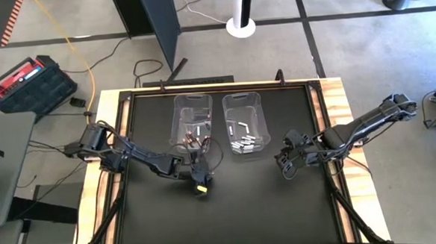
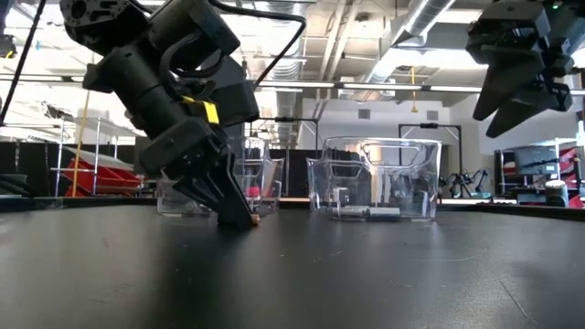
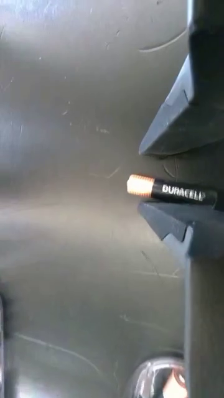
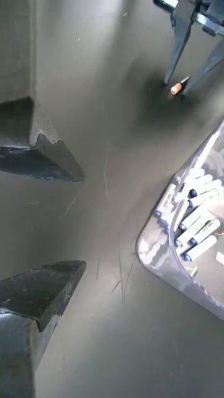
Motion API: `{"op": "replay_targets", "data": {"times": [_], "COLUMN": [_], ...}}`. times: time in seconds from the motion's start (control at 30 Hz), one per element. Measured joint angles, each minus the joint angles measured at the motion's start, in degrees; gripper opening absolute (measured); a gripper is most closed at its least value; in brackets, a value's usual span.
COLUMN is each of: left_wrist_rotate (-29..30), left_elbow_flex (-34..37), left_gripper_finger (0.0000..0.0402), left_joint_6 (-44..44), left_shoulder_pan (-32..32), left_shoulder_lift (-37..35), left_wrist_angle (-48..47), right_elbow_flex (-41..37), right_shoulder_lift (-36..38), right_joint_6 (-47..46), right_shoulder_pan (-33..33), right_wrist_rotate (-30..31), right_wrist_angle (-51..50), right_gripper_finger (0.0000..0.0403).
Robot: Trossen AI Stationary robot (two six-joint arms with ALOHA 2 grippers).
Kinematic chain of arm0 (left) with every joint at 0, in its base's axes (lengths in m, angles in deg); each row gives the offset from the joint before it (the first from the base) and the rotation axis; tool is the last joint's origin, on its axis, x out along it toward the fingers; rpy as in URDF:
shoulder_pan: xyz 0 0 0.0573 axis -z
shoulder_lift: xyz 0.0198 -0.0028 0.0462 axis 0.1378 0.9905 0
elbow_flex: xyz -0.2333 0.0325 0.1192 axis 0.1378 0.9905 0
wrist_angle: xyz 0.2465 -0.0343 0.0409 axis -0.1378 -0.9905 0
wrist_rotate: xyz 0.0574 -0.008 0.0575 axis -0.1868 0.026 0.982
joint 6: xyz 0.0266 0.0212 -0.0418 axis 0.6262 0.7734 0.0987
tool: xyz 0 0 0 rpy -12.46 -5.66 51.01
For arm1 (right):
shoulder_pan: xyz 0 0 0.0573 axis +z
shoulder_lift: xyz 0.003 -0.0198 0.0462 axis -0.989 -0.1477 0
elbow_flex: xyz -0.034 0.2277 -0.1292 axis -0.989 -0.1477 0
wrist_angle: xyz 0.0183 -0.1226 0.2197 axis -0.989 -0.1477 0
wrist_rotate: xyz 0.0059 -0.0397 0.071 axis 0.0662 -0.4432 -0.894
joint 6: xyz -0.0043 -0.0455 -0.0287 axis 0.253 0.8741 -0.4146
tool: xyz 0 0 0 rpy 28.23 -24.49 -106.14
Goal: Sort batteries
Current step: Put the black battery into the left transparent bin
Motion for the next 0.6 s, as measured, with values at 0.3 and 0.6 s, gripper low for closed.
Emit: {"op": "replay_targets", "data": {"times": [0.3, 0.6], "left_wrist_rotate": [-2.7, -2.8], "left_elbow_flex": [0.0, -0.2], "left_gripper_finger": [0.0061, 0.0033], "left_joint_6": [-3.6, -6.2], "left_shoulder_pan": [0.1, 0.3], "left_shoulder_lift": [0.0, 0.1], "left_wrist_angle": [-1.6, -1.4], "right_elbow_flex": [0.0, 0.0], "right_shoulder_lift": [0.2, 0.2], "right_joint_6": [0.0, -0.1], "right_shoulder_pan": [0.0, 2.0], "right_wrist_rotate": [-0.3, -3.2], "right_wrist_angle": [0.8, 1.0], "right_gripper_finger": [0.0234, 0.0234]}}
